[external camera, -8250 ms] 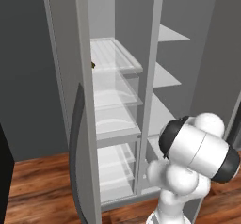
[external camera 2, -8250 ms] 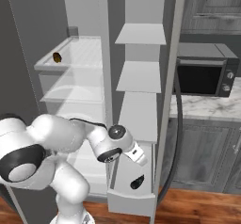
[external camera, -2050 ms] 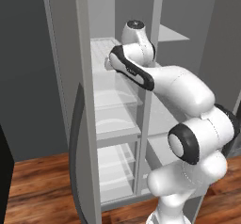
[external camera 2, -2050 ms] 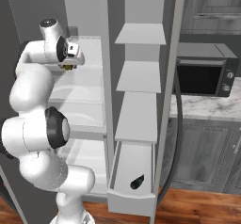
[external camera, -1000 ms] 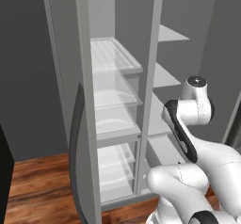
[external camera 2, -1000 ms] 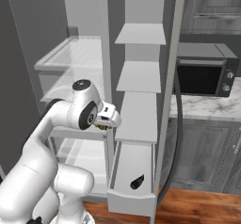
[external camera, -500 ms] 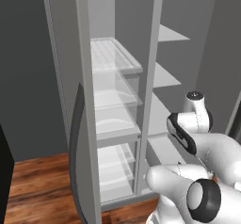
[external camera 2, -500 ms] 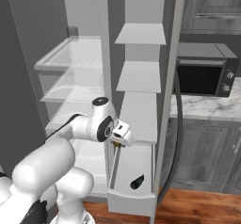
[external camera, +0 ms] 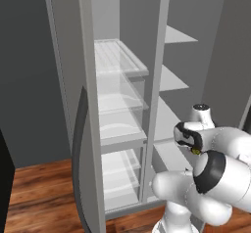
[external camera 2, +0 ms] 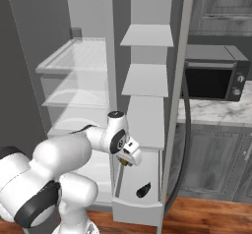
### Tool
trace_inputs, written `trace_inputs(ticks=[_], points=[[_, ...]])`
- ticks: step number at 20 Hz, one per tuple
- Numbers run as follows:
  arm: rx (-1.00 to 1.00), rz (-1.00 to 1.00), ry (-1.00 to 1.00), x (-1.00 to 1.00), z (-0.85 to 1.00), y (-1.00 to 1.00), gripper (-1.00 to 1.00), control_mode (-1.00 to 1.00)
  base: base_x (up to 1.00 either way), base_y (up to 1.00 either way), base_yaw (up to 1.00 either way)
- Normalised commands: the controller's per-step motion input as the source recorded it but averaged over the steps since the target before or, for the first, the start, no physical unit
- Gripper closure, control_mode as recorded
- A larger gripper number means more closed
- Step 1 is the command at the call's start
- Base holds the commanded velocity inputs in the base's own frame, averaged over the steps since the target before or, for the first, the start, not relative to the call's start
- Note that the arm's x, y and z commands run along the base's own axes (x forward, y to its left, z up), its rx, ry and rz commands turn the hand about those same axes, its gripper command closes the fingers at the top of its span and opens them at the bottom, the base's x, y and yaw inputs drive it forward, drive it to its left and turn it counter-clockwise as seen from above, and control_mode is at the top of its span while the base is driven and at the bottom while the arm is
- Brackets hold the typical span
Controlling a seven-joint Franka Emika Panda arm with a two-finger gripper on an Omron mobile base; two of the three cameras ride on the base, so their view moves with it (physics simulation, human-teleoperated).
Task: Take the sweet potato and eggplant from the fridge shelf and place them in the freezer drawer to begin freezing them.
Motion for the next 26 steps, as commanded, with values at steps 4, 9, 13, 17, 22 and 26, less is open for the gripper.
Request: trace_inputs(ticks=[4, 9, 13, 17, 22, 26], points=[[0.13, -0.12, 0.05, 0.04, -0.54, 0.0, 1.0, -1.0, 0.0, 0.0, 0.0], [0.02, -0.09, 0.02, 0.15, -0.3, 0.0, 1.0, -1.0, 0.0, 0.0, 0.0], [0.0, -0.03, 0.01, 0.26, -0.48, 0.0, 1.0, -1.0, 0.0, 0.0, 0.0], [0.0, -0.01, 0.0, 0.1, -0.46, -0.01, 1.0, -1.0, 0.0, 0.0, 0.0], [0.0, 0.0, 0.0, 0.18, -0.24, -0.01, 1.0, -1.0, 0.0, 0.0, 0.0], [0.0, 0.0, 0.0, 0.3, -0.33, -0.07, 1.0, -1.0, 0.0, 0.0, 0.0]])
